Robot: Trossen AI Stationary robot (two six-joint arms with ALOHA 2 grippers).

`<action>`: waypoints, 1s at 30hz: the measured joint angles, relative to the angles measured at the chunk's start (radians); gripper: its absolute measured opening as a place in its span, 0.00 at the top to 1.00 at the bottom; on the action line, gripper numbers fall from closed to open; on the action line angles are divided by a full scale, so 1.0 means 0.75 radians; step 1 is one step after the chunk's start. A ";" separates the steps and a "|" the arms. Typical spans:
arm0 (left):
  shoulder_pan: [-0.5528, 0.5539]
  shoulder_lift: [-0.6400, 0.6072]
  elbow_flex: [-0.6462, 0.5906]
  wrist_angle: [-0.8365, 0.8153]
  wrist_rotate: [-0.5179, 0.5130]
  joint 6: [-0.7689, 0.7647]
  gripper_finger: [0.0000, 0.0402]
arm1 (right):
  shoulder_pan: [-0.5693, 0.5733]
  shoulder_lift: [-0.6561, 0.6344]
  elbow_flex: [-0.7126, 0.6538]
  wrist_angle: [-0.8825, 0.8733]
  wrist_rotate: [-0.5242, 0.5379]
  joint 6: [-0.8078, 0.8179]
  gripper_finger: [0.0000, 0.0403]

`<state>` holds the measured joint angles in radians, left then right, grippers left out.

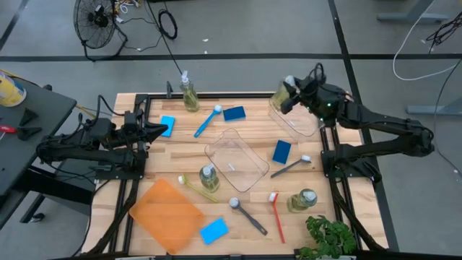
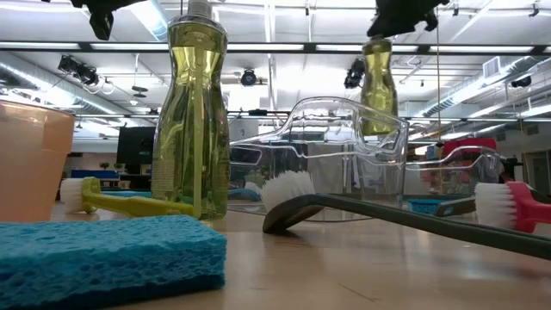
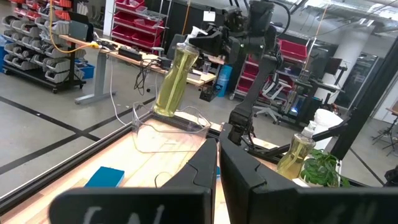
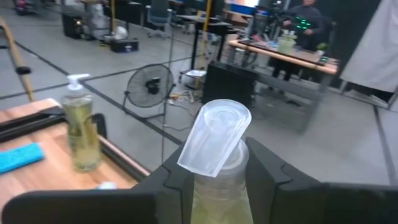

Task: Pick & Place Kitchen Sink Supplies
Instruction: Put the yellow dish soap into the top transparent bin

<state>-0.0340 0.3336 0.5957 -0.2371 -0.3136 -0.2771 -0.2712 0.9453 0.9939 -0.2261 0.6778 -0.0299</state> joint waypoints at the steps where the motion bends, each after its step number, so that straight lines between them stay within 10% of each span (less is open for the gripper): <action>1: 0.000 0.000 0.000 0.000 0.000 0.000 0.94 | -0.010 -0.015 0.000 -0.006 0.002 0.000 0.76; 30: 0.000 0.000 0.000 0.000 0.000 0.000 0.94 | -0.346 -0.120 -0.504 0.389 0.033 0.169 0.76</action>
<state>-0.0338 0.3336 0.5957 -0.2371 -0.3136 -0.2771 -0.5306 0.8555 0.6160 0.0656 0.7029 0.0971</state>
